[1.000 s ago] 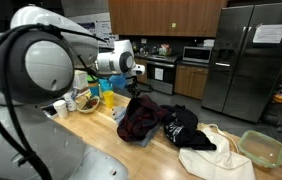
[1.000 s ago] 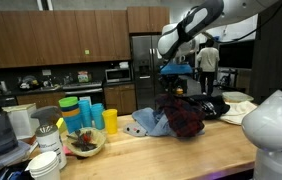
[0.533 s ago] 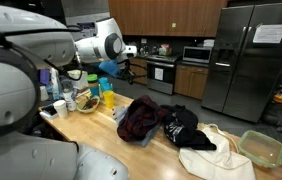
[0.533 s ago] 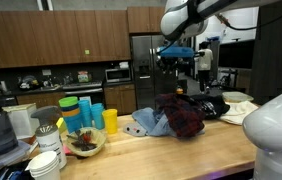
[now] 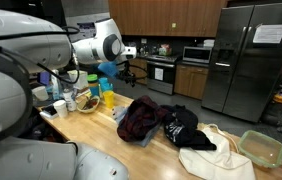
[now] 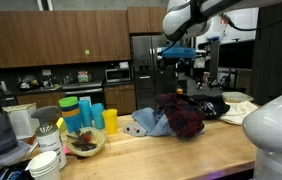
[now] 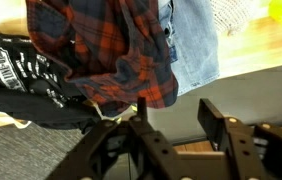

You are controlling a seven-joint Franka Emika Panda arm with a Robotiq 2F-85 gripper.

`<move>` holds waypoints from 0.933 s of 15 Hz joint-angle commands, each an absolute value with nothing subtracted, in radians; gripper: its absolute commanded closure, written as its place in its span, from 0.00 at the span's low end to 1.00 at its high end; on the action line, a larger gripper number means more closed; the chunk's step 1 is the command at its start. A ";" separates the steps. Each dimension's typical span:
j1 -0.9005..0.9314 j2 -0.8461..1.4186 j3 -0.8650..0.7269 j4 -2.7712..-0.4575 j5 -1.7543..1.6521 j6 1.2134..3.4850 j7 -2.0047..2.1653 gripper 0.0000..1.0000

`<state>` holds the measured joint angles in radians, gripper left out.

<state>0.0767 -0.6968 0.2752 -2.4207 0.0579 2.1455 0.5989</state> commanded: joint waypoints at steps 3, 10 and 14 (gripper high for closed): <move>0.046 -0.594 0.272 -2.446 0.074 2.153 0.600 0.03; 0.026 -0.495 0.256 -2.446 0.067 2.136 0.612 0.06; 0.029 -0.467 0.253 -2.444 0.067 2.132 0.613 0.08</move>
<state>0.0243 -0.4864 0.2647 -2.4587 0.0633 2.1465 0.6016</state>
